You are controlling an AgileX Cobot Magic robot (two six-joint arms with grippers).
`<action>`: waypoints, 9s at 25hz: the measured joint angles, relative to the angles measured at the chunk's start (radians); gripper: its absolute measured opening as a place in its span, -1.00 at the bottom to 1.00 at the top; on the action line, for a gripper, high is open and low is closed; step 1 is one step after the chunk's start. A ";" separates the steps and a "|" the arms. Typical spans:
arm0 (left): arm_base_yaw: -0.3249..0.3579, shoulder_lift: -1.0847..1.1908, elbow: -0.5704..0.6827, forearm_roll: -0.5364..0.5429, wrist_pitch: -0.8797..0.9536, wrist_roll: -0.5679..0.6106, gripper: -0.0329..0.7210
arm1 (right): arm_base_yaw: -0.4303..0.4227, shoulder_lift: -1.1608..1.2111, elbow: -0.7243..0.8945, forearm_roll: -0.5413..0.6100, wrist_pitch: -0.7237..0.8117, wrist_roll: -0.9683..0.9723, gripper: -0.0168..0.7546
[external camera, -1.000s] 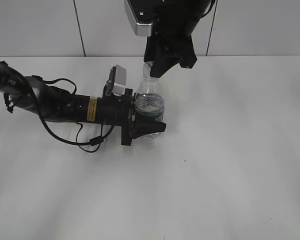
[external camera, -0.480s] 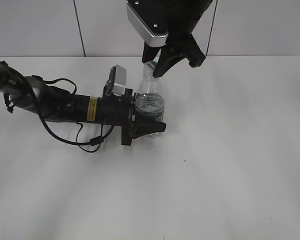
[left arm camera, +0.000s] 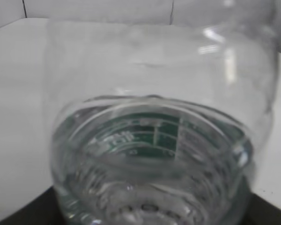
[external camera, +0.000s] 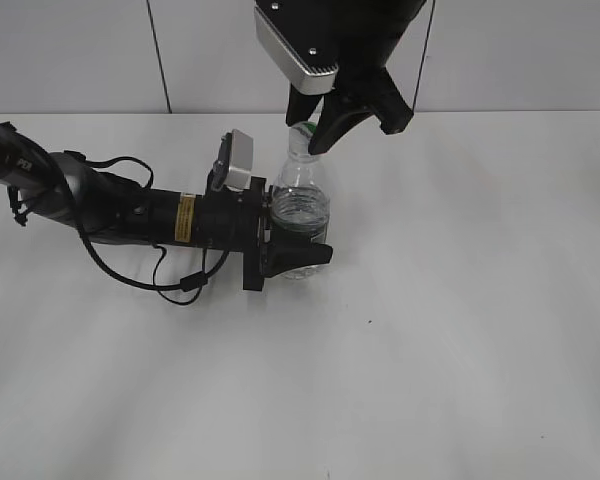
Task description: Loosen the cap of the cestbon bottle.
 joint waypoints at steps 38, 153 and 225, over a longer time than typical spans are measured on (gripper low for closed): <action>0.000 0.000 0.000 0.001 -0.003 -0.007 0.16 | -0.005 -0.041 -0.031 -0.089 -0.022 0.669 -0.20; -0.001 -0.168 0.001 -0.035 0.005 -0.064 0.42 | -0.413 0.024 0.304 -0.182 -0.112 1.832 0.41; 0.031 -0.699 0.076 -1.429 2.430 0.374 0.07 | -0.413 -0.443 0.670 -0.223 -0.005 1.784 0.40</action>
